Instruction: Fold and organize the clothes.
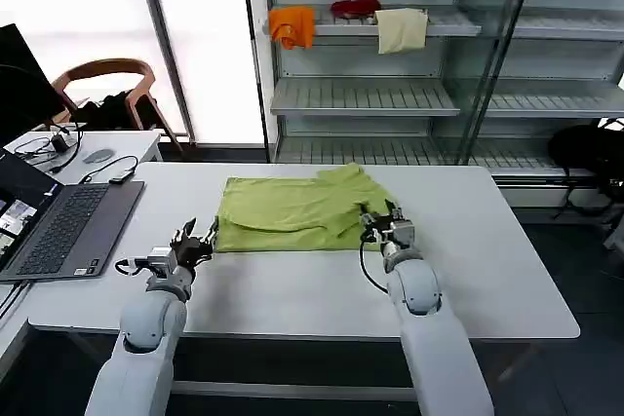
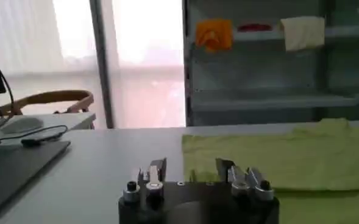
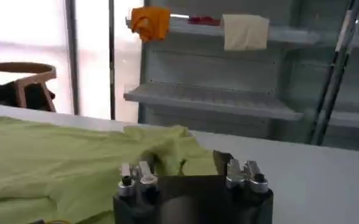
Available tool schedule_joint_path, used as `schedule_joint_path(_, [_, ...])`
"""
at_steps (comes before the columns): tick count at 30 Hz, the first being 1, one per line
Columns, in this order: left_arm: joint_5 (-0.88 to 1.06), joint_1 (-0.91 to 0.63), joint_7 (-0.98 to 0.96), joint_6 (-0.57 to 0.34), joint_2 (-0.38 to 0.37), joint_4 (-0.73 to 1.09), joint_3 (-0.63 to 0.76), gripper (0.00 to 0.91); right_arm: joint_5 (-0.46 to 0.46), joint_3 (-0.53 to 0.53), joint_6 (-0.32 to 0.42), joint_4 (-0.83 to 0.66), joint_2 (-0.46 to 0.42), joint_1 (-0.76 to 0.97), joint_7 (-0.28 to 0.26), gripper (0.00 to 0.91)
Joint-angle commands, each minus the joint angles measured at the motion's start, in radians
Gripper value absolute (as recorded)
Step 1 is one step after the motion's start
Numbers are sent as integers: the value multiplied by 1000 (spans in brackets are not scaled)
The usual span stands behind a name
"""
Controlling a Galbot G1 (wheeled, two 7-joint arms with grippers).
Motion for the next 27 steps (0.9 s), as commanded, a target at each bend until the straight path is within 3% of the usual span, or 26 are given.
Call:
schedule_joint_path(1, [8, 33, -1, 5, -4, -40, 0, 907, 27, 15, -23, 47, -30, -2, -2, 907])
schedule_joint_path(15, [54, 61, -2, 91, 1, -68, 8, 907, 36, 45, -123, 209, -78, -156, -32, 907])
schedule_joint_path(24, [79, 40, 2, 106, -7, -6, 19, 907, 30, 69, -114, 198, -79, -212, -32, 907])
schedule_joint_path(27, [82, 33, 3, 101, -11, 14, 19, 907, 16, 69, -109, 181, -78, -215, -31, 846])
